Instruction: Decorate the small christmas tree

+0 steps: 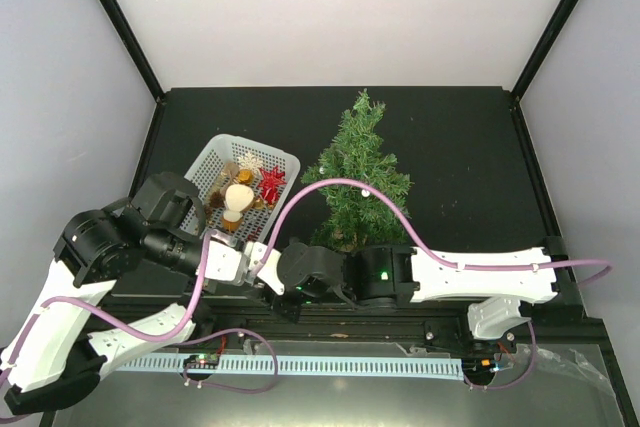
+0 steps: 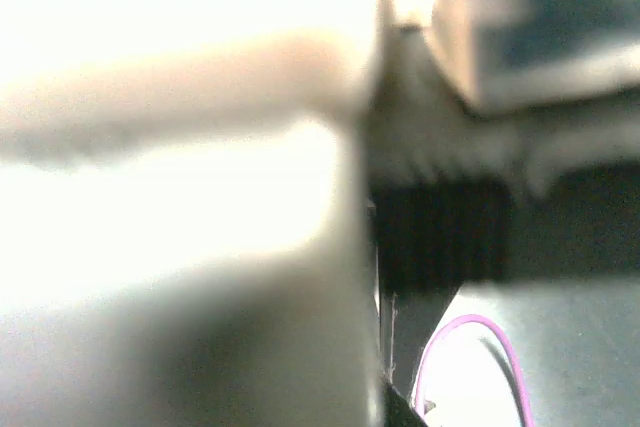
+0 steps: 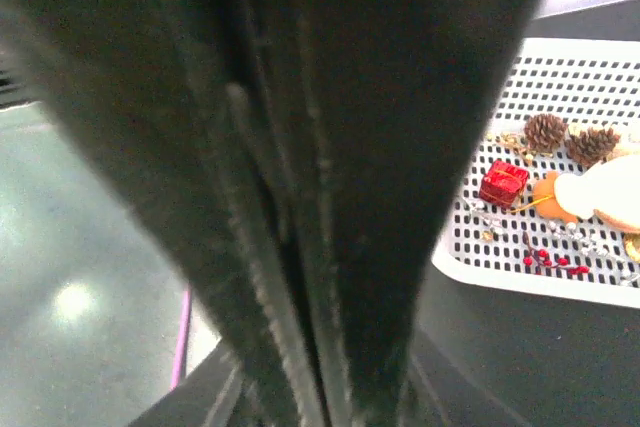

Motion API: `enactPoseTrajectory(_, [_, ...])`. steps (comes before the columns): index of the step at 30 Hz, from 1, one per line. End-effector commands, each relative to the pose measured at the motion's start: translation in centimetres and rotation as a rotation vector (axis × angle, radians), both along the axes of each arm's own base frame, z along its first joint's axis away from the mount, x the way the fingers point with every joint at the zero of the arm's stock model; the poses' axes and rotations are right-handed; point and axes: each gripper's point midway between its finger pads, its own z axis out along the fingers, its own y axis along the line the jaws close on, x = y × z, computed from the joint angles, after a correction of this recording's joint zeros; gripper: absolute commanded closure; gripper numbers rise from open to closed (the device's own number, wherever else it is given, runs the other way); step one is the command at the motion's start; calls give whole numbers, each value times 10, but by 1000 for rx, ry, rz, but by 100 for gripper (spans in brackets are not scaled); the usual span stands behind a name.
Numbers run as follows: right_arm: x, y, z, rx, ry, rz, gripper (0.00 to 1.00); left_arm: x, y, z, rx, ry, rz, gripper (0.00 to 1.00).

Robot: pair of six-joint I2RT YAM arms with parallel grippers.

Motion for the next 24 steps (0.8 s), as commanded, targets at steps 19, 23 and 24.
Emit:
enactPoseTrajectory(19, [19,-5,29,134,-32,-118,83,-3,1,4,-23,22,7,98])
enactPoseTrajectory(23, [18,-5,27,132,-25,-116,86,-2,1,4,-21,26,13,98])
enactPoseTrajectory(24, [18,-5,26,131,-24,-115,87,-2,1,4,-20,27,13,98])
